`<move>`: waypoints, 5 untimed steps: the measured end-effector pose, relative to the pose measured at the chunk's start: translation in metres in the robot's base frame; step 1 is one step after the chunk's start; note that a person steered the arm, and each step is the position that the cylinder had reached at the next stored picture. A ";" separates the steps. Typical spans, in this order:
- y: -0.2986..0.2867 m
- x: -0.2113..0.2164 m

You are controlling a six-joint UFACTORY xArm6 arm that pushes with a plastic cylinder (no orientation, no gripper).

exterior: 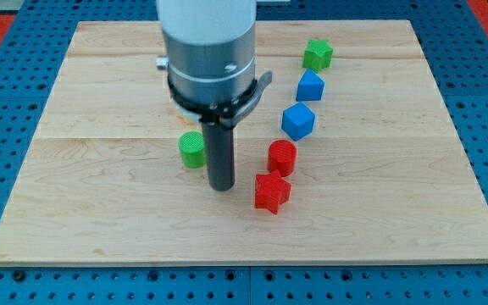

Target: Move the red star slightly left

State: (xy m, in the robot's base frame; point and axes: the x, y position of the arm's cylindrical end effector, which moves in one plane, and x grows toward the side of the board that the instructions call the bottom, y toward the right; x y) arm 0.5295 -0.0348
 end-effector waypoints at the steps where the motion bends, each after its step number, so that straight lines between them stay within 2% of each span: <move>1: -0.002 0.054; 2: 0.036 0.072; 3: 0.089 0.072; 4: 0.112 0.052; 5: 0.096 0.030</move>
State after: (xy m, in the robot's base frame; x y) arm 0.5598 0.0614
